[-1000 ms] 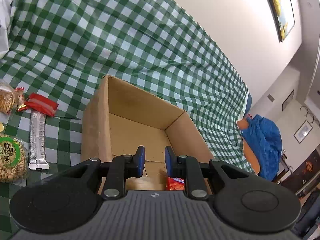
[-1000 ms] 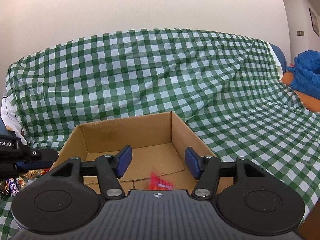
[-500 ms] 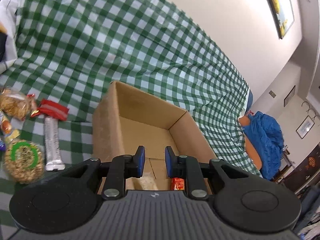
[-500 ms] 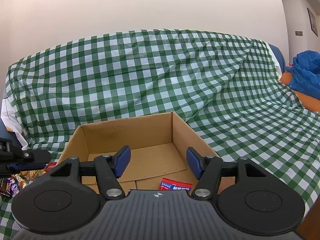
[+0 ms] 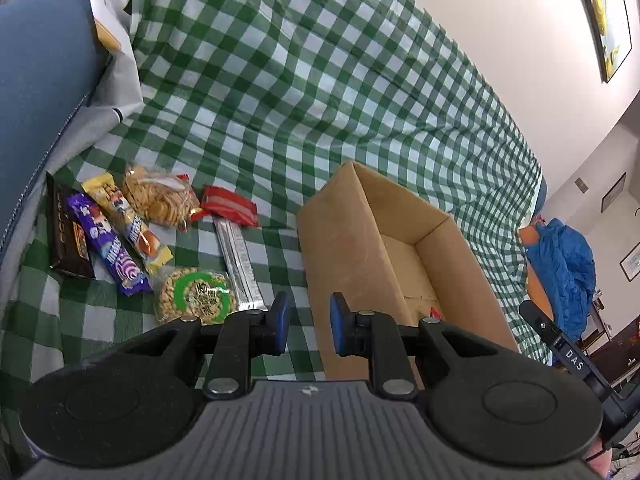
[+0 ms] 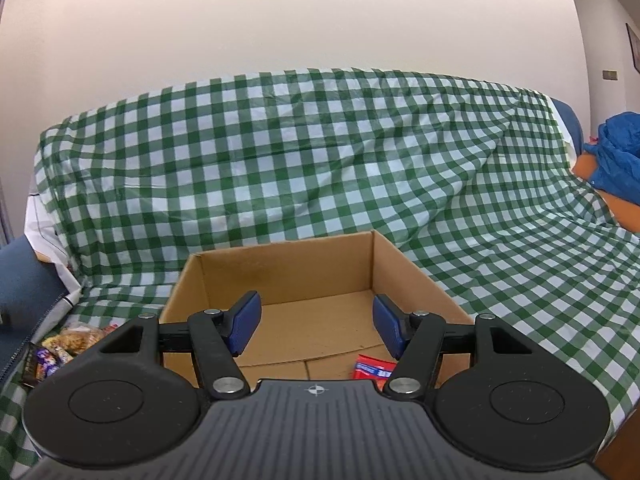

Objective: Organize snacks
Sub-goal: 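Withdraw both open tools from the box toward the snack pile, then grasp the dark chocolate bar with the left tool while the right tool grasps the clear peanut bag, then lift the chocolate bar with the left tool while the right tool lifts the peanut bag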

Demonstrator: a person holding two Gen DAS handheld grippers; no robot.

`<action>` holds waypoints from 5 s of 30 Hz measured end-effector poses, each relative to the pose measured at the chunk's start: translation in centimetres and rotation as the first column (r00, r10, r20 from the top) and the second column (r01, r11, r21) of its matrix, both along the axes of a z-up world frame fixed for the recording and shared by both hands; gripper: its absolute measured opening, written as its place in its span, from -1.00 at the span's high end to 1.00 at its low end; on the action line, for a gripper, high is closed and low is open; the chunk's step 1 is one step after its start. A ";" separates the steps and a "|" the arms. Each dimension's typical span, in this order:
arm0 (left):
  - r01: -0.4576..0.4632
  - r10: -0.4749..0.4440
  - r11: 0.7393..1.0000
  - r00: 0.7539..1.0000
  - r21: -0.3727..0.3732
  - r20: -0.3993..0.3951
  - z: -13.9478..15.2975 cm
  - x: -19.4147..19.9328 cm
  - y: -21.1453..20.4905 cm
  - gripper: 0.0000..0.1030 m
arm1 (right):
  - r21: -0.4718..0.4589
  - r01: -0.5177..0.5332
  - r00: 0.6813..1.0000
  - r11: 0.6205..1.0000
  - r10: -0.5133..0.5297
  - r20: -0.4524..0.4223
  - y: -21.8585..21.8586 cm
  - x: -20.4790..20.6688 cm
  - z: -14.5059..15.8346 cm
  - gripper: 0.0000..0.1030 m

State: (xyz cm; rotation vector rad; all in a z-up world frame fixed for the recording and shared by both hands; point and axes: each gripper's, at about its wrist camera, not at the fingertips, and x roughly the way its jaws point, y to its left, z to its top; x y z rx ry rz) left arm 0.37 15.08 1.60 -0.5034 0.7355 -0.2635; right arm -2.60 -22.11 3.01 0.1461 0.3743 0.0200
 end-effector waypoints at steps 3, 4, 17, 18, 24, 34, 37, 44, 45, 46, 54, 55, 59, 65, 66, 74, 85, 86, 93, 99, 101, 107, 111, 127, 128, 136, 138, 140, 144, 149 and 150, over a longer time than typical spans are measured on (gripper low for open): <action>-0.003 0.002 1.000 1.000 0.009 0.011 0.1 -0.4 0.0 0.57 | 0.000 -0.021 1.000 1.000 0.021 0.009 0.9 -0.4 0.4 -0.24; -0.001 0.000 1.000 1.000 0.008 0.012 0.1 -0.4 0.0 0.57 | 0.000 -0.029 1.000 1.000 0.029 0.012 1.2 -0.5 0.6 -0.24; -0.028 0.028 1.000 1.000 -0.003 0.001 -0.2 0.2 -0.2 0.57 | -0.057 -0.120 0.993 0.991 0.121 0.000 4.6 -0.6 -0.2 -0.24; -0.031 0.031 1.000 1.000 -0.006 -0.001 -0.3 0.2 -0.1 0.57 | -0.054 -0.119 0.993 0.991 0.119 -0.005 4.5 -0.4 -0.4 -0.24; -0.074 0.074 0.997 0.997 -0.015 -0.011 -1.1 0.5 0.8 0.57 | -0.036 -0.111 0.994 0.993 0.110 -0.022 4.6 0.2 -1.1 -0.24; -0.340 0.341 0.940 0.940 0.039 -0.007 -2.7 0.0 5.3 0.57 | -0.177 -0.208 0.973 0.962 0.222 0.065 8.8 -0.7 -1.4 -0.24; -0.407 0.407 0.913 0.913 0.028 -0.029 -3.8 0.1 7.0 0.57 | -0.190 -0.229 0.963 0.955 0.251 0.099 10.4 -0.8 -1.2 -0.23; -0.464 0.466 0.883 0.885 0.068 -0.013 -5.5 0.4 8.4 0.57 | -0.127 -0.355 0.929 0.926 0.364 0.063 15.8 0.1 -2.2 -0.23; -0.473 0.475 0.878 0.880 0.071 -0.018 -5.8 0.5 8.5 0.57 | -0.125 -0.369 0.924 0.921 0.378 0.055 16.7 0.1 -2.6 -0.23; -0.481 0.484 0.874 0.875 0.074 -0.020 -6.1 0.6 8.6 0.57 | -0.125 -0.387 0.917 0.914 0.395 0.047 17.6 0.2 -3.1 -0.23; -0.502 0.511 0.842 0.859 0.200 0.004 -7.4 2.4 8.7 0.51 | -0.097 -0.459 0.888 0.883 0.453 -0.081 22.3 3.4 -6.6 -0.40; -0.498 0.508 0.842 0.861 0.207 0.005 -7.6 2.6 8.7 0.47 | -0.083 -0.460 0.886 0.884 0.450 -0.111 22.6 4.1 -7.1 -0.41; -0.482 0.503 0.826 0.864 0.293 0.001 -8.1 3.5 8.2 0.26 | -0.040 -0.467 0.866 0.883 0.448 -0.225 23.9 6.3 -9.2 -0.66; -0.457 0.485 0.830 0.875 0.321 -0.008 -8.8 4.3 8.3 0.26 | -0.031 -0.474 0.849 0.880 0.448 -0.282 25.1 7.8 -11.4 -0.77; -0.455 0.484 0.829 0.875 0.325 -0.008 -8.9 4.4 8.3 0.27 | -0.028 -0.480 0.844 0.877 0.453 -0.286 25.3 8.0 -11.7 -0.81; -0.437 0.476 0.823 0.879 0.363 -0.019 -9.5 5.0 8.0 0.49 | 0.008 -0.512 0.816 0.859 0.490 -0.308 25.6 9.3 -12.2 -0.89; -0.428 0.452 0.839 0.892 0.336 0.007 -8.4 3.6 8.1 0.69 | 0.003 -0.540 0.801 0.841 0.516 -0.304 25.5 9.5 -11.9 -0.86; -0.426 0.450 0.840 0.893 0.336 0.006 -8.5 3.6 8.1 0.69 | 0.005 -0.544 0.799 0.839 0.519 -0.304 25.5 9.5 -11.9 -0.86; -0.418 0.444 0.848 0.896 0.326 -0.006 -8.7 4.0 8.3 0.67 | 0.026 -0.547 0.790 0.837 0.526 -0.315 25.7 9.7 -12.3 -0.91; -0.412 0.447 0.849 0.894 0.330 -0.035 -9.3 4.6 8.3 0.58 | 0.026 -0.571 0.772 0.821 0.547 -0.324 26.4 10.0 -12.2 -0.92; -0.409 0.447 0.849 0.894 0.333 -0.042 -9.5 4.8 8.4 0.57 | 0.027 -0.578 0.766 0.816 0.553 -0.328 26.6 10.2 -12.2 -0.93; -0.400 0.441 0.849 0.896 0.344 -0.048 -9.7 5.2 8.2 0.57 | 0.046 -0.588 0.751 0.808 0.566 -0.341 26.8 10.6 -12.3 -0.93; -0.389 0.429 0.851 0.903 0.354 -0.039 -9.6 5.3 7.8 0.64 | 0.041 -0.615 0.728 0.788 0.587 -0.354 27.2 10.5 -12.4 -0.99; -0.406 0.422 0.859 0.906 0.311 0.015 -8.3 3.9 7.8 0.69 | -0.106 -0.607 0.761 0.788 0.537 -0.364 26.6 7.4 -11.6 -0.64; -0.408 0.423 0.863 0.906 0.297 0.017 -8.0 3.5 7.9 0.69 | -0.113 -0.608 0.762 0.786 0.538 -0.361 26.2 6.9 -11.3 -0.64; -0.352 0.346 0.936 0.928 -0.018 -0.141 -8.7 1.5 9.0 0.69 | -0.130 -0.630 0.740 0.766 0.541 -0.399 21.4 1.6 -9.5 -0.64; -0.337 0.323 0.940 0.927 -0.048 -0.188 -9.0 1.0 8.5 0.69 | -0.147 -0.636 0.736 0.757 0.539 -0.410 20.5 0.4 -9.3 -0.64; -0.329 0.310 0.942 0.928 -0.068 -0.207 -9.0 0.2 7.9 0.69 | -0.147 -0.650 0.725 0.746 0.551 -0.412 19.8 -0.8 -8.9 -0.64; -0.299 0.276 0.952 0.933 -0.070 -0.231 -9.0 -1.2 6.4 0.69 | -0.152 -0.669 0.709 0.727 0.565 -0.422 19.5 -2.8 -9.2 -0.65; -0.263 0.243 0.965 0.920 -0.024 -0.309 -10.0 -2.5 4.0 0.67 | -0.143 -0.696 0.682 0.704 0.584 -0.441 19.5 -4.0 -9.9 -0.65; -0.279 0.267 0.960 0.911 0.007 -0.313 -10.1 -2.9 3.7 0.61 | -0.127 -0.697 0.675 0.705 0.587 -0.446 19.4 -4.2 -10.0 -0.65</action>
